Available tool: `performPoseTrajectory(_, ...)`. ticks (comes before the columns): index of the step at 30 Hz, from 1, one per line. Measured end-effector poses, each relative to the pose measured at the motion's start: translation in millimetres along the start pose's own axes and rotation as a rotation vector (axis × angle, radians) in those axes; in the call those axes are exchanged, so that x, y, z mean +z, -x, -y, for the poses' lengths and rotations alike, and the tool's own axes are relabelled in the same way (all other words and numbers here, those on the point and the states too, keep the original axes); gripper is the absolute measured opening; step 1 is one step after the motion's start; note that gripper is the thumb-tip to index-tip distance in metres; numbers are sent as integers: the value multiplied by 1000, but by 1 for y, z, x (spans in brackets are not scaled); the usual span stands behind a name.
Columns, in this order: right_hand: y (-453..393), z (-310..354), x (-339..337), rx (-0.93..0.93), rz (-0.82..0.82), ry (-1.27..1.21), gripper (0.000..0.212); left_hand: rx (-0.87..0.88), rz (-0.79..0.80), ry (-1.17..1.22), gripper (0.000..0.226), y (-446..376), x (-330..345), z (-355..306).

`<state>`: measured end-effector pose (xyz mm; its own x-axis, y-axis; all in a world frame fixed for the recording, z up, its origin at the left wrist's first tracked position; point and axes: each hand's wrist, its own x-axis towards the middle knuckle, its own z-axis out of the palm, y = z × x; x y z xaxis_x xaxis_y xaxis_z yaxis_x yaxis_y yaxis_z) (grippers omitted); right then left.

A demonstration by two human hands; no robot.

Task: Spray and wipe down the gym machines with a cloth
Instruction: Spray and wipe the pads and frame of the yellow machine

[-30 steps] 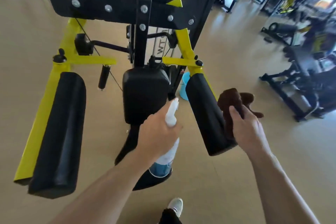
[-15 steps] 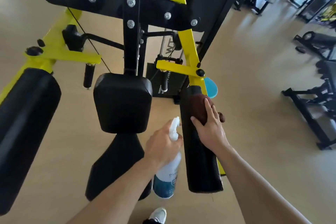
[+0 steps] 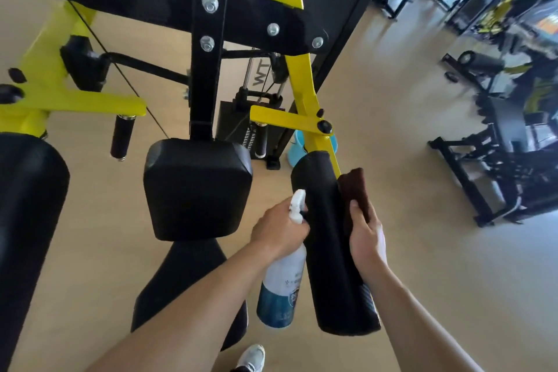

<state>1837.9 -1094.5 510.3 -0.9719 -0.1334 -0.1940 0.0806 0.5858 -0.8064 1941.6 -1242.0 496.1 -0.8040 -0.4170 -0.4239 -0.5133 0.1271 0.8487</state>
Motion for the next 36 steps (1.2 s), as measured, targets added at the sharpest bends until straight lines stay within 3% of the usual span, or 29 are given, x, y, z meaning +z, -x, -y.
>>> performPoseTrajectory(2,7,-3,-1,24,-33,-7,24,28,22,25,23,-5,-7,1)
performPoseTrajectory(5,21,-6,-4,57,-75,-42,32,25,53,35,16,-9,-10,6)
performPoseTrajectory(13,58,-7,-10,-7,-84,129,29,17,199,-22,31,0,-7,21)
performPoseTrajectory(17,68,-13,-24,-2,-48,166,29,13,213,-48,13,12,1,30)
performPoseTrajectory(20,71,-20,-39,37,-26,35,39,49,231,-156,14,29,12,40)
performPoseTrajectory(24,85,-29,-50,166,-38,-329,28,139,296,-283,53,54,30,49)
performPoseTrajectory(28,93,-43,-64,273,-54,-571,30,116,268,-279,45,75,49,53)
performPoseTrajectory(32,103,-62,-78,279,4,-608,30,152,275,-356,45,104,68,57)
performPoseTrajectory(36,114,-74,-87,210,106,-502,42,196,281,-381,43,132,87,63)
